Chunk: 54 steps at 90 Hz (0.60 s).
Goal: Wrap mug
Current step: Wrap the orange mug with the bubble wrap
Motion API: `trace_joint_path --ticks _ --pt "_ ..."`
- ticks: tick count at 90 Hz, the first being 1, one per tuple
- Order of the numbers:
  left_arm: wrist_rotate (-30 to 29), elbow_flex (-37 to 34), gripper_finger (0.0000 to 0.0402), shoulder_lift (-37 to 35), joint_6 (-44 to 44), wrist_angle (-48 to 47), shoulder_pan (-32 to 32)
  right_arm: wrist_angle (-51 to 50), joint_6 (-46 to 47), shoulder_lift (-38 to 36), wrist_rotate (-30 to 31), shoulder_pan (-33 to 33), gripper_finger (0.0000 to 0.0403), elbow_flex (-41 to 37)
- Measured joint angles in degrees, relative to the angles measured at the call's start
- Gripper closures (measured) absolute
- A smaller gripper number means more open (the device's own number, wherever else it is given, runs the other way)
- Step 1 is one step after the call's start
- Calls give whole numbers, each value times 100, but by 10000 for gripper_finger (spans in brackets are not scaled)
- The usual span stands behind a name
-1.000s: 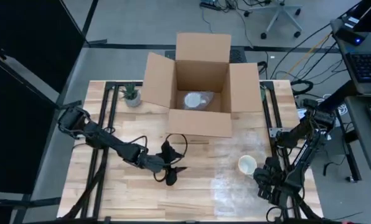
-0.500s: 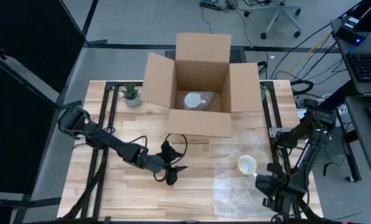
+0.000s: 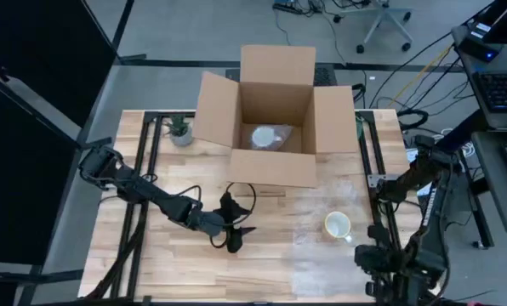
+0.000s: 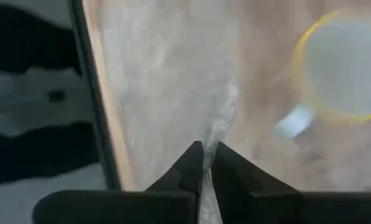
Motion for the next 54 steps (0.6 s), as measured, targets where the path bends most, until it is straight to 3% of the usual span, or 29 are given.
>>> trace_joint_path --ticks 13,36,54 --pt "0 0 149 -2 -5 0 0 -1175 279 -6 505 -117 394 351" --pt "3 0 149 -2 -16 4 -4 -1172 281 -253 682 -690 394 36" --pt "9 0 149 -2 -16 4 -17 -1189 338 -251 657 -726 394 -135"
